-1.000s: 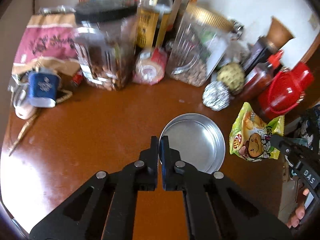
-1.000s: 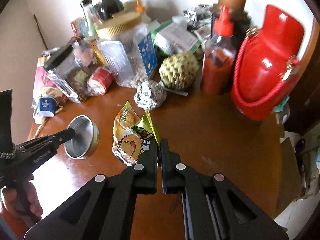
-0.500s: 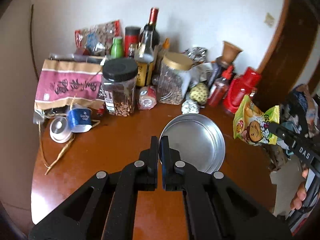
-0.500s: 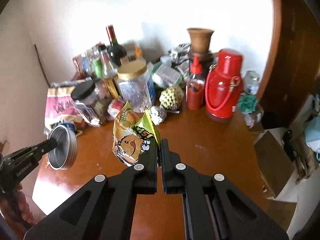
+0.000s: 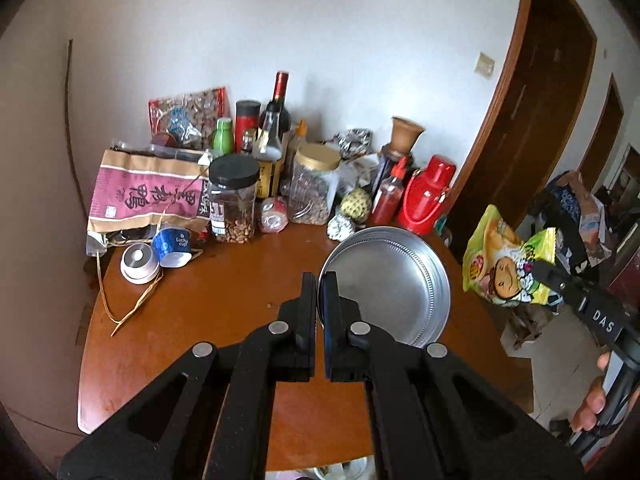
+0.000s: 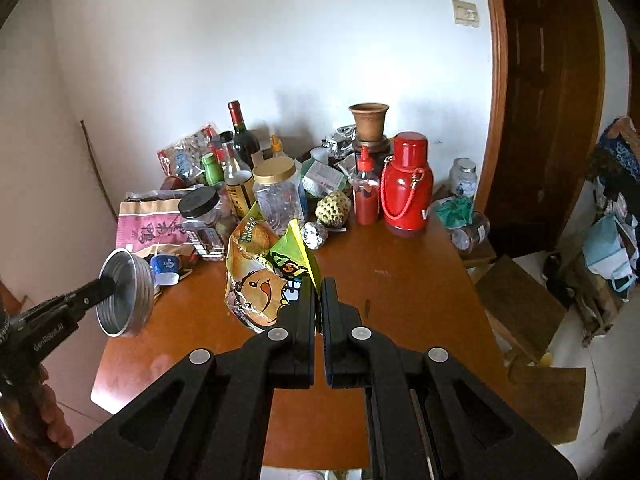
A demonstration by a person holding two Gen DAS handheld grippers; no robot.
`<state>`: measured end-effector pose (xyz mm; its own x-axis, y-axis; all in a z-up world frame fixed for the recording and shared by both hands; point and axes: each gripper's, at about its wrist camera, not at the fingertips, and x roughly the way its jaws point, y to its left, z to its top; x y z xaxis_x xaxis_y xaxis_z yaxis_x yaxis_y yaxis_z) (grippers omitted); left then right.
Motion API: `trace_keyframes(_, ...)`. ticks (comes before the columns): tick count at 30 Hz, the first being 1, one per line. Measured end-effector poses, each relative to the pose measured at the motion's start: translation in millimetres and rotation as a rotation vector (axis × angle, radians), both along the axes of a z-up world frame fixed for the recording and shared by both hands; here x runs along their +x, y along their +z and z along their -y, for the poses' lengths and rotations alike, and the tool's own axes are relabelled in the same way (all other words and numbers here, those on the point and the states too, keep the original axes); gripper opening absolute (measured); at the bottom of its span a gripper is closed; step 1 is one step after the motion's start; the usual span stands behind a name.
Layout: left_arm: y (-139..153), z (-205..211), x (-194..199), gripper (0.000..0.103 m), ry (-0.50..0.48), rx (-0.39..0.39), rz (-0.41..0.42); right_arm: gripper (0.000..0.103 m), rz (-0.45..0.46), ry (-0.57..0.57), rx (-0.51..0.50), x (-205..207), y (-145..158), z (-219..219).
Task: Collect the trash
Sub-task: 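Lift the tin lid and snack packet and carry them over the white bucket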
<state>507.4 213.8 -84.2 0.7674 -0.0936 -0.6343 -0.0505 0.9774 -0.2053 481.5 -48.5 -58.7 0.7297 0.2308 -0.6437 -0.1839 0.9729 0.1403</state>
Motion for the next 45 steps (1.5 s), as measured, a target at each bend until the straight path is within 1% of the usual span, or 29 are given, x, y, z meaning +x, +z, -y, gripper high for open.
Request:
trace_keyframes(3,7.7,10.7,-14.7,0.001,0.021,0.020,0.027,0.003,0.022,0.007,0.001,-13.9,5.2,9.9)
trace_keyframes(7,10.2,30.1,-33.1,0.001,0.038,0.018,0.030,0.003,0.047,0.024,0.016,-35.5,10.1,29.0)
trace_keyframes(11,15.4,66.0,-60.0,0.001,0.045,0.041,0.038,0.003,0.063,0.049,0.032,-59.4,13.2,57.8)
trace_keyframes(16,17.8,115.7,-101.9,0.001,0.064,0.058,0.055,0.003,0.081,0.089,0.018,-92.0,14.3,91.9)
trace_keyframes(21,11.5,159.3,-144.3,0.001,0.090,0.047,0.040,0.003,0.077,0.120,0.009,-129.4,12.5,126.3)
trace_keyframes(26,6.8,192.9,-184.0,0.001,0.112,0.038,0.018,0.003,0.063,0.160,-0.008,-159.1,8.4,147.5)
trace_keyframes(29,5.8,208.1,-200.0,0.001,0.107,0.051,0.001,0.003,0.049,0.172,-0.010,-171.3,6.2,154.3)
trace_keyframes(33,0.5,217.2,-212.6,0.001,0.105,0.057,-0.027,0.003,0.014,0.176,-0.007,-182.3,-1.3,159.5)
trace_keyframes(36,-9.0,218.5,-217.5,0.001,0.108,0.053,-0.052,0.003,-0.031,0.169,-0.004,-185.2,-12.9,159.4)
trace_keyframes(39,-25.8,215.3,-217.6,0.001,0.107,0.047,-0.085,0.003,-0.078,0.165,-0.013,-182.6,-29.5,154.3)
trace_keyframes(43,-60.5,206.0,-212.2,0.001,0.097,0.034,-0.157,0.003,-0.153,0.152,-0.017,-181.5,-61.7,147.7)
trace_keyframes(45,-82.1,199.4,-207.0,0.001,0.087,0.021,-0.203,0.003,-0.209,0.146,-0.023,-177.2,-84.9,140.7)
